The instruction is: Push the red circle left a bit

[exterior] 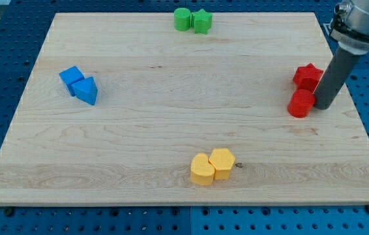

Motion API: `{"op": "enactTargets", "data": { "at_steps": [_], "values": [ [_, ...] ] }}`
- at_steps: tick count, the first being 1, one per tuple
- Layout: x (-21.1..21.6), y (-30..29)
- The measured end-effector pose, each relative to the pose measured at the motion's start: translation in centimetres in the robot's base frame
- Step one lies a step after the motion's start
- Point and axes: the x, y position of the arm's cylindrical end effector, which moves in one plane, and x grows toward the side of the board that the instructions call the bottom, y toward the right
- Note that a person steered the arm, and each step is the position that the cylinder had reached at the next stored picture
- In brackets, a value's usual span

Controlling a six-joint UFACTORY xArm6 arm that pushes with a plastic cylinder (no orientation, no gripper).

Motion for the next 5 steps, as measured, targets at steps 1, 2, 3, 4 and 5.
{"op": "enactTargets", "data": {
  "at_steps": [1,2,3,4,5],
  "values": [
    [-0.1,-2.6],
    [-0.2,-5.2],
    [-1.4,-7.0],
    [-1.8,-8.5],
    [-1.9,-10.5]
  ]
}}
